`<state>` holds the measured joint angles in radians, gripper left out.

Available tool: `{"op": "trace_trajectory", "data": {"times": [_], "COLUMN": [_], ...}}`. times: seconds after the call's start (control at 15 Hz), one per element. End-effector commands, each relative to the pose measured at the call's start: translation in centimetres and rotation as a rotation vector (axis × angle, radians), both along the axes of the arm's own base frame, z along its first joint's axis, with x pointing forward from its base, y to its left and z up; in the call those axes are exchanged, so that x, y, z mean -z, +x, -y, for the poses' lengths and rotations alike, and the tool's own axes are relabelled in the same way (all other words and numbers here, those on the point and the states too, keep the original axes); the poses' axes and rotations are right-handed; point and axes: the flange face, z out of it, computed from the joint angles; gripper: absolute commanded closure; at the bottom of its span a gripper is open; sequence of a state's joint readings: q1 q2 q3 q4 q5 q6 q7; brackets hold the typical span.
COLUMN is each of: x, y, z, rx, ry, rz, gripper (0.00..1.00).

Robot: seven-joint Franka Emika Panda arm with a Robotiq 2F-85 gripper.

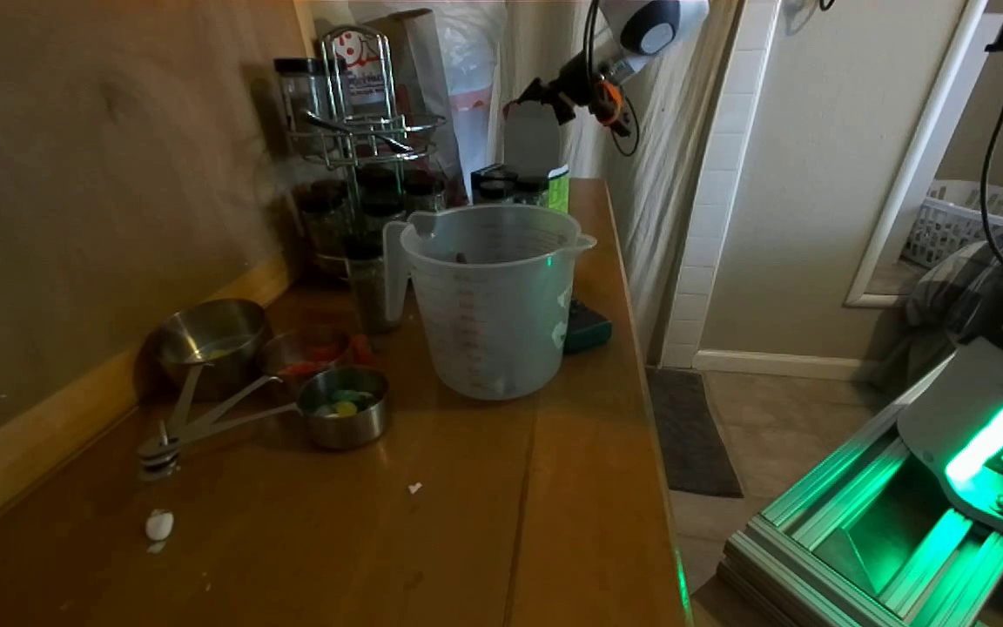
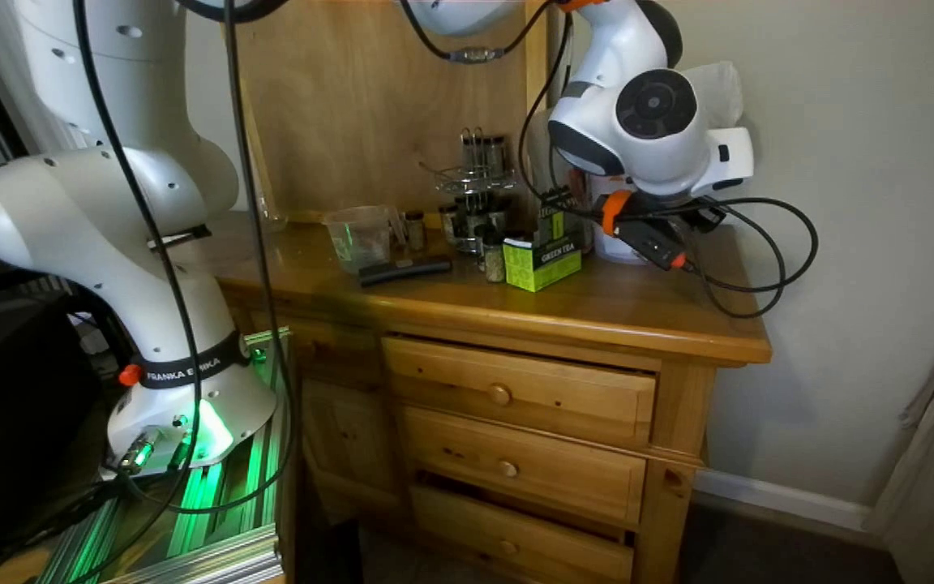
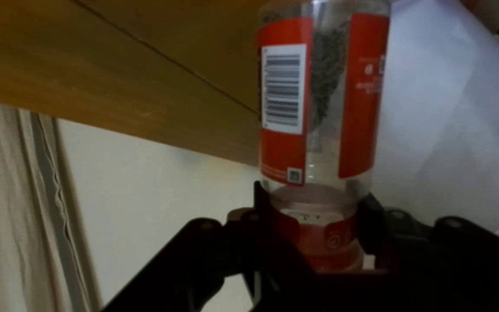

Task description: Put the bottle upright

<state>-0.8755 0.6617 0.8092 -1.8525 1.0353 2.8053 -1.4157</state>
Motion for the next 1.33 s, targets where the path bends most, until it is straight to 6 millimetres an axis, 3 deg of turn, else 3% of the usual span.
{"op": "trace_trajectory", "data": {"times": [0.0, 0.47, 0.6, 0.67, 0.73, 0.8, 1.27], "x": [-1.3, 1.5, 1.8, 2.3, 2.5, 2.5, 3.4], "y": [-2.2, -6.1, -5.6, -5.9, -5.9, -5.8, -5.6], "z": [3.2, 6.5, 7.2, 7.7, 7.9, 7.9, 8.8], "rx": [-0.015, -0.361, -0.336, -0.339, -0.336, -0.335, -0.306], "ry": [0.029, -0.034, -0.007, -0.002, 0.000, -0.003, 0.063], "rz": [0.101, 0.254, 0.244, 0.245, 0.239, 0.236, 0.273], "gripper": [0.78, 0.78, 0.78, 0.53, 0.53, 0.78, 0.78]}}
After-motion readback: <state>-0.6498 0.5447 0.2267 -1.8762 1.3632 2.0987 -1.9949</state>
